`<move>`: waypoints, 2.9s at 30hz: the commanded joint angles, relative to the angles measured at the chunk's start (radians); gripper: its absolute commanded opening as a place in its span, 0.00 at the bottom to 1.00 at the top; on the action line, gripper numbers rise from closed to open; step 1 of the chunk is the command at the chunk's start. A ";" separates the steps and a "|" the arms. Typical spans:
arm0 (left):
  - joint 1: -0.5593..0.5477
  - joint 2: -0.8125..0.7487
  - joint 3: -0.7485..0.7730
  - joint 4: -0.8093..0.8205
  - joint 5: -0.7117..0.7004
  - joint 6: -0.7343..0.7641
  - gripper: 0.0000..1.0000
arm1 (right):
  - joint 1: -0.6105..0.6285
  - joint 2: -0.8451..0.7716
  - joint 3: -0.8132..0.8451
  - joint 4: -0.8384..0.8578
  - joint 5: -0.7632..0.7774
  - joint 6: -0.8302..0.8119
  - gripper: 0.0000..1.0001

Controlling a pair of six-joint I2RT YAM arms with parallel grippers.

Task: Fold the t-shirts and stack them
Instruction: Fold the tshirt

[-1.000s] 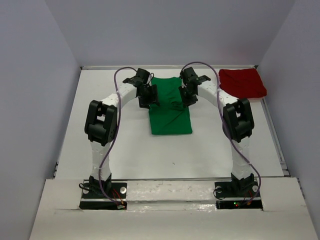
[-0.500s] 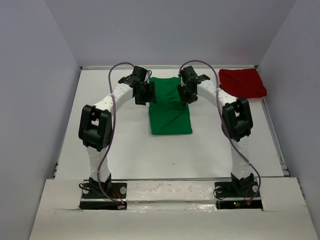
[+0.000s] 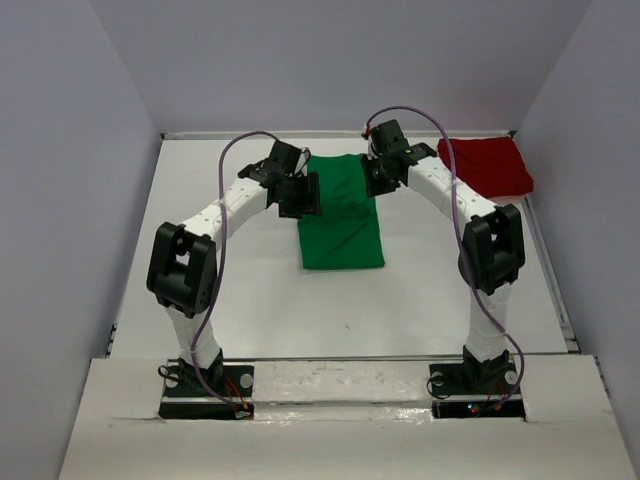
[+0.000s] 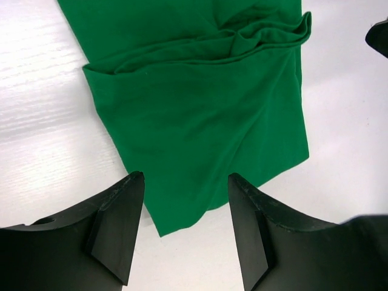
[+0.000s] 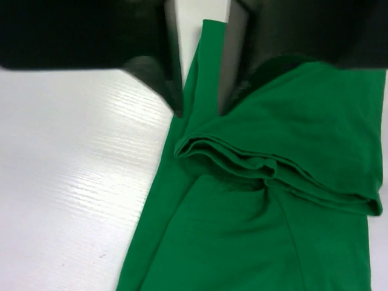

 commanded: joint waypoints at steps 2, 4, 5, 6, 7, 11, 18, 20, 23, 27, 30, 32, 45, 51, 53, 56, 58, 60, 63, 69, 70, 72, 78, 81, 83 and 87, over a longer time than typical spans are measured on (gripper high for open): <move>-0.024 -0.030 -0.047 0.024 0.018 -0.009 0.66 | 0.032 -0.112 -0.192 0.061 -0.092 0.052 0.13; -0.038 -0.038 -0.073 0.028 0.007 -0.015 0.66 | 0.032 -0.138 -0.252 0.104 -0.124 0.060 0.04; -0.046 -0.038 -0.080 0.036 0.004 -0.018 0.66 | 0.032 -0.143 -0.270 0.110 -0.131 0.060 0.00; -0.058 -0.038 -0.087 0.037 0.007 -0.019 0.64 | 0.032 -0.140 -0.292 0.107 -0.132 0.055 0.00; -0.064 -0.036 -0.099 0.042 0.007 -0.022 0.61 | 0.032 -0.144 -0.302 0.110 -0.127 0.057 0.00; -0.090 -0.010 -0.133 0.097 0.064 -0.044 0.23 | 0.032 -0.147 -0.347 0.152 -0.151 0.063 0.00; -0.106 0.079 -0.061 0.096 0.049 -0.042 0.00 | 0.032 -0.048 -0.212 0.130 -0.125 0.051 0.00; -0.106 0.102 -0.044 0.082 0.036 -0.033 0.00 | 0.032 -0.016 -0.153 0.122 -0.139 0.052 0.00; -0.104 0.132 0.007 0.056 0.023 -0.026 0.00 | 0.032 0.029 -0.068 0.093 -0.136 0.049 0.00; -0.101 0.156 0.074 0.019 0.015 -0.021 0.00 | 0.032 0.107 -0.002 0.073 -0.144 0.048 0.00; -0.098 0.149 0.105 0.001 0.007 -0.010 0.00 | 0.032 0.147 0.030 0.070 -0.138 0.046 0.00; -0.093 0.136 0.116 -0.011 0.000 -0.007 0.00 | 0.032 0.165 0.046 0.067 -0.135 0.046 0.00; -0.057 0.102 0.036 0.022 0.027 0.010 0.00 | 0.013 0.310 0.173 0.064 -0.089 0.018 0.00; -0.057 0.031 -0.037 0.027 -0.022 0.010 0.00 | 0.013 0.386 0.268 0.030 -0.060 -0.012 0.00; -0.058 0.002 -0.071 0.034 -0.043 0.008 0.00 | 0.013 0.364 0.286 0.018 -0.056 -0.012 0.00; -0.058 -0.051 -0.123 0.053 -0.106 0.001 0.10 | 0.013 0.273 0.273 0.017 -0.040 -0.012 0.00; -0.058 -0.081 -0.157 0.057 -0.149 -0.010 0.19 | 0.013 0.230 0.280 -0.018 0.022 -0.018 0.00; -0.058 -0.107 -0.169 0.051 -0.175 -0.013 0.34 | 0.022 0.161 0.285 -0.046 0.049 -0.009 0.03; -0.060 -0.151 -0.217 0.050 -0.178 -0.019 0.37 | 0.022 0.054 0.213 -0.085 0.080 0.012 0.16; -0.061 -0.228 -0.352 0.103 -0.091 -0.030 0.58 | 0.022 -0.181 -0.151 -0.048 0.043 0.058 0.57; -0.061 -0.245 -0.396 0.132 -0.070 -0.033 0.60 | 0.022 -0.208 -0.207 -0.028 0.014 0.069 0.58; -0.061 -0.254 -0.435 0.157 -0.010 -0.042 0.66 | 0.022 -0.261 -0.317 0.019 -0.021 0.090 0.59; -0.041 -0.272 -0.562 0.304 0.214 -0.082 0.77 | -0.002 -0.373 -0.652 0.213 -0.234 0.150 0.60; -0.034 -0.253 -0.571 0.349 0.288 -0.091 0.77 | -0.040 -0.374 -0.735 0.305 -0.326 0.156 0.60; -0.034 -0.236 -0.567 0.369 0.320 -0.096 0.78 | -0.053 -0.361 -0.752 0.313 -0.349 0.158 0.60; -0.029 -0.208 -0.550 0.375 0.335 -0.092 0.78 | -0.077 -0.367 -0.766 0.343 -0.403 0.167 0.60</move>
